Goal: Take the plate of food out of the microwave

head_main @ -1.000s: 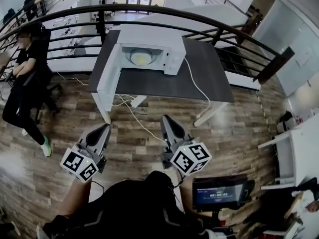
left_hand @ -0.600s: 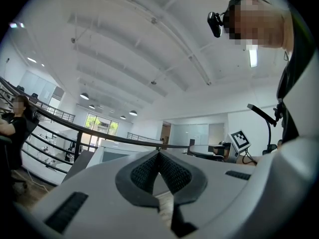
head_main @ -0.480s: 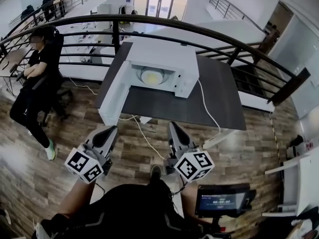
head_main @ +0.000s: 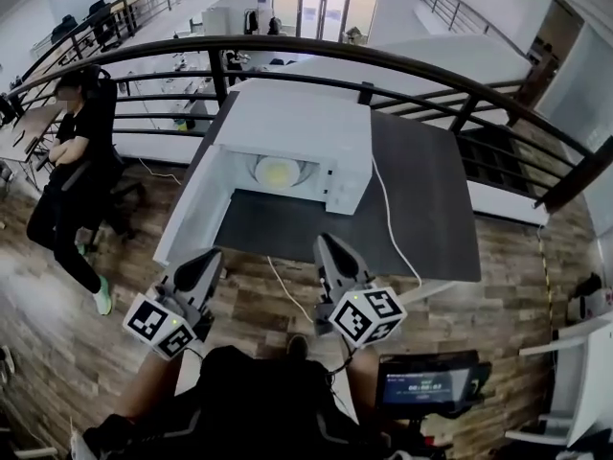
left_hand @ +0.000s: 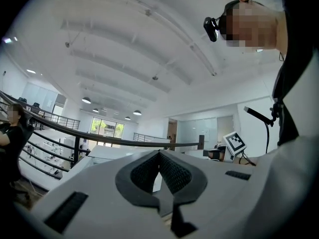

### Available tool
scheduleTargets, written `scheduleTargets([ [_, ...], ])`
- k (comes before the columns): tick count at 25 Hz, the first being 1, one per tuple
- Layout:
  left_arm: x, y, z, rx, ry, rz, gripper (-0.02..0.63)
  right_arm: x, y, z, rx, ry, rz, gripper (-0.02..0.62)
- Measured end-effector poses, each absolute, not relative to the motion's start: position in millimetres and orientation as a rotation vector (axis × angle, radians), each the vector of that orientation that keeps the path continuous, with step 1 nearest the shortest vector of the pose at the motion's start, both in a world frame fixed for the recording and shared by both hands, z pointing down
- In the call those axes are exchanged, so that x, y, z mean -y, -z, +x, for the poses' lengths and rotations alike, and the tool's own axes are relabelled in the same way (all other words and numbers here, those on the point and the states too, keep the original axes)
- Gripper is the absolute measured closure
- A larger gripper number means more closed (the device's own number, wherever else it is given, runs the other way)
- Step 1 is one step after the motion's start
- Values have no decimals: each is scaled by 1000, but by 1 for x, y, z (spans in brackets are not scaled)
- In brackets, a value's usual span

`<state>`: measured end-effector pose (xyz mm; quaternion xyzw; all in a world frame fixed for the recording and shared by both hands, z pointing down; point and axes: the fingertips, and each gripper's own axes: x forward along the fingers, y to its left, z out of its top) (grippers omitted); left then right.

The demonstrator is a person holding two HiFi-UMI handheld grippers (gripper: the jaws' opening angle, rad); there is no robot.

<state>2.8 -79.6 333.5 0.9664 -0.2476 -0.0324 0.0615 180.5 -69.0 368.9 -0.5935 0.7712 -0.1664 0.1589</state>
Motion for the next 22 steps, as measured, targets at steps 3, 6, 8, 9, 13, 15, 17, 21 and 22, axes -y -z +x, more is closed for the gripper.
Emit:
scheduleTargets([
  [3, 94, -335, 6, 774, 70, 2924, 603, 88, -377, 189, -2174, 522, -1690, 588],
  [6, 115, -335, -1, 795, 74, 2918, 603, 111, -381, 188, -2162, 536, -1703, 567],
  [8, 128, -336, -7, 784, 69, 2923, 604, 127, -387, 185, -2126, 550, -1702, 563],
  [9, 133, -336, -11, 773, 62, 2933, 603, 134, -391, 181, -2105, 566, -1704, 563],
  [13, 156, -338, -26, 735, 83, 2930, 603, 166, -414, 168, -2048, 657, -1728, 538],
  [15, 167, -340, -32, 718, 89, 2931, 603, 182, -428, 165, -2004, 711, -1721, 534],
  [17, 177, -343, -35, 713, 76, 2934, 603, 196, -446, 162, -1957, 783, -1705, 516],
  [21, 190, -343, -37, 781, 81, 2908, 604, 226, -483, 171, -1885, 933, -1656, 475],
  [22, 193, -340, -38, 817, 90, 2913, 603, 236, -493, 177, -1859, 969, -1643, 463],
])
